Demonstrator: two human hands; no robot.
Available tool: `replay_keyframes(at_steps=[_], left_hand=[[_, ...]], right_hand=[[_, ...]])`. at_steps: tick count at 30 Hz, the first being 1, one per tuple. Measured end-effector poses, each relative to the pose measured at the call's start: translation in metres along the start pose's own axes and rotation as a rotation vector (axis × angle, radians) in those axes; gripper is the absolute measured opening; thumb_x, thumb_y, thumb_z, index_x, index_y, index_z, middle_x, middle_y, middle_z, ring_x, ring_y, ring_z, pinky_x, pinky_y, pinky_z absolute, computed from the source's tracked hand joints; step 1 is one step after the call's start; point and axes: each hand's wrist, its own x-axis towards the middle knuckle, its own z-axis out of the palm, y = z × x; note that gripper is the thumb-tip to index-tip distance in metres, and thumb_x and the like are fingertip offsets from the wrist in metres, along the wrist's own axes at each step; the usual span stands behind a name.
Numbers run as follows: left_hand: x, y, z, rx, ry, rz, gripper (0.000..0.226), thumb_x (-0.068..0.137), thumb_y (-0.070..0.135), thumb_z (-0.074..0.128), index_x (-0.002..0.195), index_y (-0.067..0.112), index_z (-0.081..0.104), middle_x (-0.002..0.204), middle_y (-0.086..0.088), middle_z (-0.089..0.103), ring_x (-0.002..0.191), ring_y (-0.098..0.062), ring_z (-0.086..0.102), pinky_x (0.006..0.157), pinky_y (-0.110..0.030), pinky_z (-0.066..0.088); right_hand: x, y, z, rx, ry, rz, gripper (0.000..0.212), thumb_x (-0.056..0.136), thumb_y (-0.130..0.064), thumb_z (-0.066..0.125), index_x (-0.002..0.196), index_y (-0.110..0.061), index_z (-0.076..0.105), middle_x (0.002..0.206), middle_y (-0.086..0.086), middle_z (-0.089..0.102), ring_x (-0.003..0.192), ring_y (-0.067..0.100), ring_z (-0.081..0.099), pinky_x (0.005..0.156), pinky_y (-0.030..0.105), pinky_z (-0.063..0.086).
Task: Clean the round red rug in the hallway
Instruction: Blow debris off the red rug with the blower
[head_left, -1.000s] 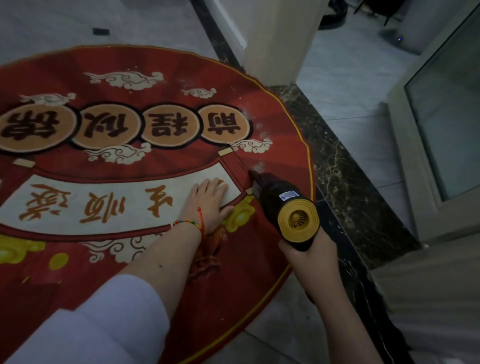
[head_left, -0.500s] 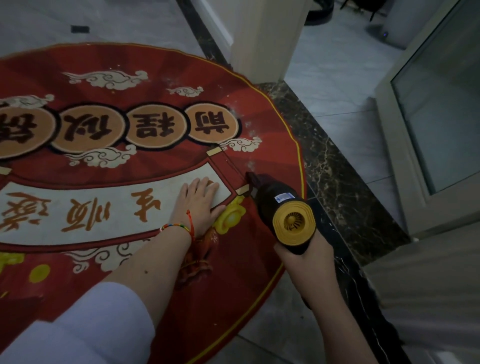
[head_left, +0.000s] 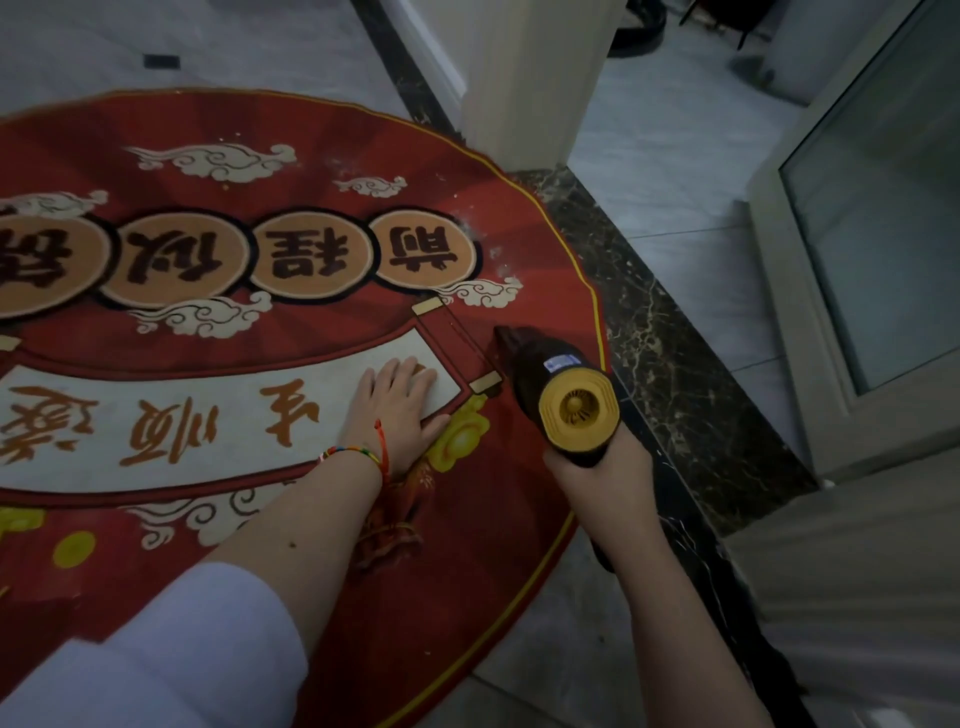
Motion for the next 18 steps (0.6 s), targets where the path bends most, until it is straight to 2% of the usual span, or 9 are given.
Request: replay_keyframes(at_steps=[3, 9, 18], left_hand=[[0.001, 0.000, -0.001, 0.009, -0.013, -0.003, 0.064, 0.096, 0.057, 0.029, 0.149, 0.023, 0.020, 0.157, -0.005, 0.013, 0.145, -0.026, 0.009, 0.117, -0.044, 0.009], [0.000, 0.000, -0.001, -0.002, -0.031, -0.009, 0.065, 0.096, 0.058, 0.028, 0.149, 0.023, 0.018, 0.158, -0.004, 0.011, 0.145, -0.026, 0.007, 0.117, -0.044, 0.007], [0.000, 0.008, -0.003, -0.003, -0.037, -0.042, 0.063, 0.095, 0.055, 0.032, 0.148, 0.022, 0.020, 0.157, -0.006, 0.013, 0.145, -0.028, 0.009, 0.116, -0.045, 0.011]], right_hand=[[0.012, -0.007, -0.001, -0.009, 0.012, 0.008, 0.027, 0.072, -0.018, 0.073, 0.097, -0.019, 0.062, 0.084, -0.007, 0.062, 0.078, 0.010, 0.057, 0.058, 0.017, 0.039], [-0.029, 0.004, -0.015, -0.013, -0.045, 0.024, 0.024, 0.070, -0.013, 0.073, 0.086, -0.020, 0.057, 0.074, -0.010, 0.058, 0.066, 0.003, 0.052, 0.052, 0.011, 0.036], [-0.033, -0.003, -0.018, -0.013, -0.040, 0.023, 0.022, 0.069, -0.016, 0.073, 0.082, -0.025, 0.057, 0.075, -0.011, 0.060, 0.071, 0.007, 0.055, 0.060, 0.022, 0.039]])
